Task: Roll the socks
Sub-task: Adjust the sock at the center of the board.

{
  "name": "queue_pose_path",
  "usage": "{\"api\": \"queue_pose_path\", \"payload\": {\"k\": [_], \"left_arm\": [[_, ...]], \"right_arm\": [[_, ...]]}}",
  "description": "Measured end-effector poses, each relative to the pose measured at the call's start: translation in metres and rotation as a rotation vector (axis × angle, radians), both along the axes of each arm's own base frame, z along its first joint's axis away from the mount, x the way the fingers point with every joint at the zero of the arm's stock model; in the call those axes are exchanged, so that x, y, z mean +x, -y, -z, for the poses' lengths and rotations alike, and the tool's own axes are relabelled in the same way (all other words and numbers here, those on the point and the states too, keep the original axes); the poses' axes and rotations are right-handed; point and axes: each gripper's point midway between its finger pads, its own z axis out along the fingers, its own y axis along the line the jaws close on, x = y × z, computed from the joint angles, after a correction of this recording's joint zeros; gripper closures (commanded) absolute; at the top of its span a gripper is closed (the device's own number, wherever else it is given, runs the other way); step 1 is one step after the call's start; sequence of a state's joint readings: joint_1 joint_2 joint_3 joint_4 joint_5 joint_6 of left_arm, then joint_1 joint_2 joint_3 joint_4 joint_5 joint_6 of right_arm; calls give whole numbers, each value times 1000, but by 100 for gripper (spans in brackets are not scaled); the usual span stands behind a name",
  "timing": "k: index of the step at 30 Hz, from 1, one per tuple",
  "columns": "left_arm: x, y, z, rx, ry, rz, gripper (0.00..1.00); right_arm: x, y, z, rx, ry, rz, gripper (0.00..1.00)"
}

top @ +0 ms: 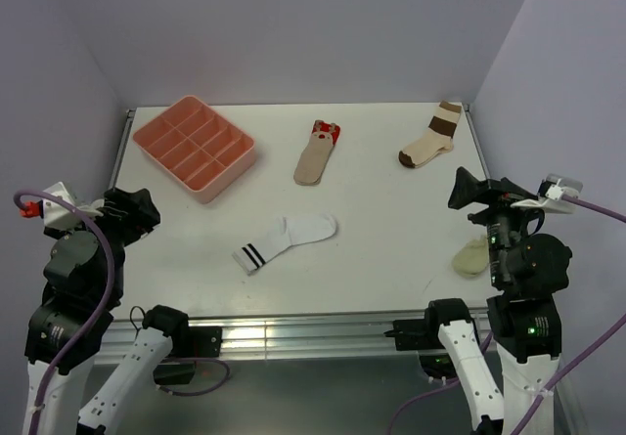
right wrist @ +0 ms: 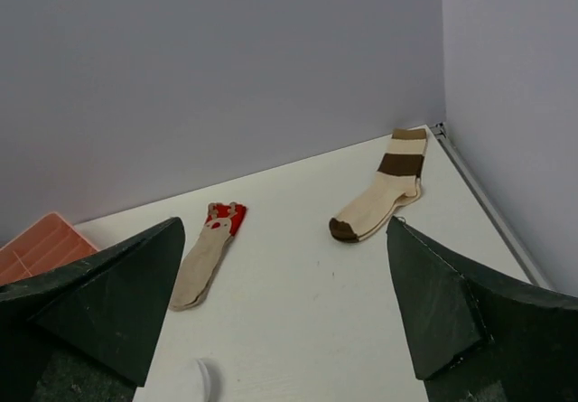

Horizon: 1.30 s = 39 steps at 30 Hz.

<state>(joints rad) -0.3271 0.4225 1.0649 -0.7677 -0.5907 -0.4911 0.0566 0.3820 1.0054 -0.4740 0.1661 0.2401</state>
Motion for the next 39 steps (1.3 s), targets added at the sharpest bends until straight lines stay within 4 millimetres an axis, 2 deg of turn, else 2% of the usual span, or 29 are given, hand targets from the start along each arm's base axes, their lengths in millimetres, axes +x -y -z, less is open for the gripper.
{"api": "queue_pose_path", "payload": {"k": [6,11,18,21,23,25,27,31,35,39], "left_arm": [[11,13,5,-3,-15,57,1],[32,35,26,7,-97,138,0],[57,77,79,-18,-248,312,0],[63,95,103,-41,-317,389,1],[65,106,119,-61,-360,432,1],[68,115,133,-82,-389,467,0],[67,124,147,-110,-415,500,1],[65,138,165,-169,-437,554,1],[63,146,174,-213,-449,580,1],[63,149,178,-233,-460,585,1]], "right_arm": [[9,-11,1,-7,-13,-57,0],[29,-37,24,0,-65,-196,0],[73,-77,85,110,-287,-366,0],[91,-102,116,120,-418,-418,5],[100,-129,143,110,-521,-466,8],[103,-156,174,101,-631,-515,10],[103,-177,197,88,-707,-546,17],[102,-218,246,48,-846,-583,24],[98,-259,295,-2,-980,-616,29],[91,-281,333,-31,-1069,-628,34]]}}
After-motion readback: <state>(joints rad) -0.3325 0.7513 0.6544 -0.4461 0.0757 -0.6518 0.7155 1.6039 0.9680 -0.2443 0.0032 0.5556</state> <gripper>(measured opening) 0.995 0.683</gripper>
